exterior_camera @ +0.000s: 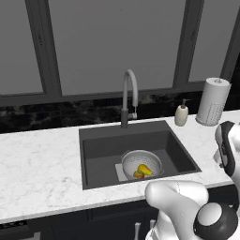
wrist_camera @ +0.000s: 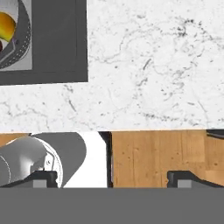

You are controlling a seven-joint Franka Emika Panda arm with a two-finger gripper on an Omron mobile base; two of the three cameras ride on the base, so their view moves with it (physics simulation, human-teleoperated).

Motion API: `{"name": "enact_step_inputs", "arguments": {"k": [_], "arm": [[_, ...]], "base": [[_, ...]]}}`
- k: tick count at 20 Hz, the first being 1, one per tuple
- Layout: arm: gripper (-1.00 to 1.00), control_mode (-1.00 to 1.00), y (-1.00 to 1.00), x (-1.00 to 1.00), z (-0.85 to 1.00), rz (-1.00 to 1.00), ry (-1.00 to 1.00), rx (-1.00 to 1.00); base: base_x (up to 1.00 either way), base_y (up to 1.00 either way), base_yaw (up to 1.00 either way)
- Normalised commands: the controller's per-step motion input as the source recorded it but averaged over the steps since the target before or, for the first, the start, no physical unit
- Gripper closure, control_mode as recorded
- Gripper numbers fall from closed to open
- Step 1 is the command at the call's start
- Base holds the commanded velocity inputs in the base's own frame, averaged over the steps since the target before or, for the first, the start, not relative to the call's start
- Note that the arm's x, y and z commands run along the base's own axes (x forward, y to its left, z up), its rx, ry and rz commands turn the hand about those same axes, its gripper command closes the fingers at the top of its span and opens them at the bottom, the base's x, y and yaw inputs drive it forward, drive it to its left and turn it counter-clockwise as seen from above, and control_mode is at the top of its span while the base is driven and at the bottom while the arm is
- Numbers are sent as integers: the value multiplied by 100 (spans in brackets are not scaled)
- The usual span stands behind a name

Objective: Put the colander in the sink, put the pear, tangerine, apple in the colander, and turn on the sink faucet and pour water over the colander.

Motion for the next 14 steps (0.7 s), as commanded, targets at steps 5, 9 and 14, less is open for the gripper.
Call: {"name": "enact_step_inputs", "arguments": {"k": [5,9,14], "arm": [[-100,-100,-85,32,-6,-13,0,0],[-100,-100,-73,46,-5,-12,12,10],[-100,-100,-52,73,0,-3,5,8]], "base": [[0,0,0],[0,0,0],[0,0,0]]}}
